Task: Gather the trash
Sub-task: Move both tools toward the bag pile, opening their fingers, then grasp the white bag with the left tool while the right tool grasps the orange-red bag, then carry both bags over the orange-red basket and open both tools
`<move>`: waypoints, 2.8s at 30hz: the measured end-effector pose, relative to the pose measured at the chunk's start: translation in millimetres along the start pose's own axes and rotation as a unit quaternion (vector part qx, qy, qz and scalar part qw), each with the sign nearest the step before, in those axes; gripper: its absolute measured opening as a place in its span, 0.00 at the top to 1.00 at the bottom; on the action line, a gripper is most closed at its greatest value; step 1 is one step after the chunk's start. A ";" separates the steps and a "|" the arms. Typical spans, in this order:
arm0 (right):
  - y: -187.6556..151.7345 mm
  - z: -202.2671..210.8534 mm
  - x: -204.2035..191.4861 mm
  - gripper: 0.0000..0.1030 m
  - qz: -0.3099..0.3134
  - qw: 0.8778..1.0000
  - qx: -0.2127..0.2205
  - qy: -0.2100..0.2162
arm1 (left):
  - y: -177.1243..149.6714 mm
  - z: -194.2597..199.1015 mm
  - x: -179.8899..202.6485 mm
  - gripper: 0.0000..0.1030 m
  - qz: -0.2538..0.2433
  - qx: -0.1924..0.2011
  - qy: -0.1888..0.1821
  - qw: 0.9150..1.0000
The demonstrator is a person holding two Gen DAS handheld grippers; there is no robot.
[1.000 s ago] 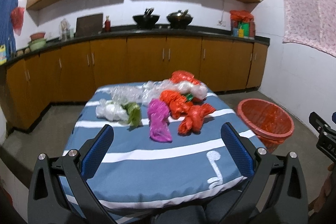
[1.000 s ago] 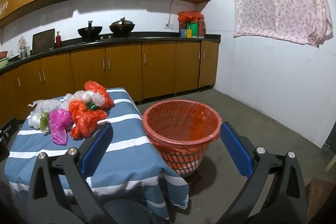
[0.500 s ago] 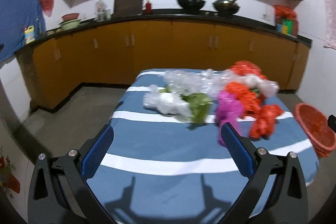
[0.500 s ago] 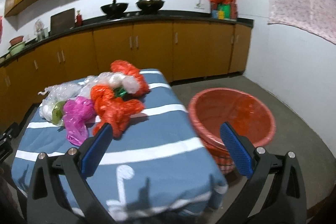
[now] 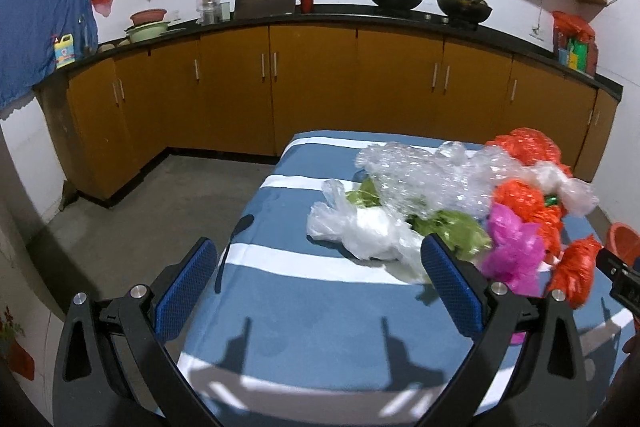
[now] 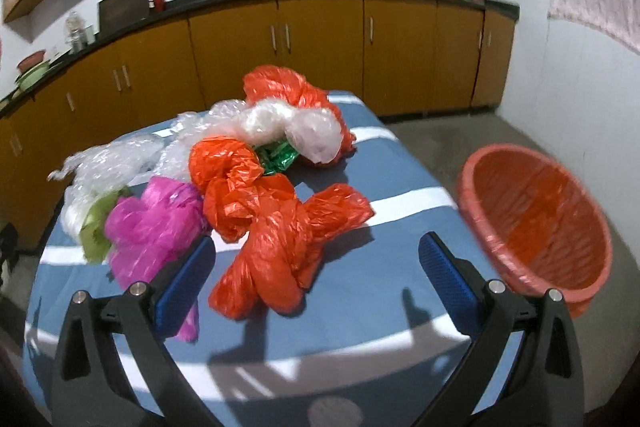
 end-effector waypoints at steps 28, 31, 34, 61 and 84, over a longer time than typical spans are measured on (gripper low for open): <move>-18.0 -43.1 -4.4 0.58 0.033 0.998 -0.051 -0.007 | -9.9 -103.7 26.7 0.21 0.025 -0.116 -0.039 0.992; -18.4 -43.3 -3.2 0.58 0.036 0.998 -0.050 -0.006 | -10.6 -108.4 23.8 0.24 0.035 -0.121 -0.045 0.991; -18.8 -42.5 -3.7 0.59 0.041 0.998 -0.048 -0.006 | -13.1 -116.4 22.6 0.41 0.039 -0.136 -0.060 0.988; -19.5 10.1 35.6 0.65 0.024 1.000 -0.017 0.007 | -9.5 5.6 30.1 0.61 -0.028 -0.052 -0.139 0.989; 5.5 66.1 186.0 0.65 -0.013 0.994 0.044 -0.104 | 7.8 72.0 248.3 0.61 -0.132 -0.017 -0.334 0.933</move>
Point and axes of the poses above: each gripper's, at about its wrist camera, not at the fingertips, and z roughly against the way its jaws point, x to its right, y to its top, the point moved 5 cm from there along -z, roughly the way its jaws point
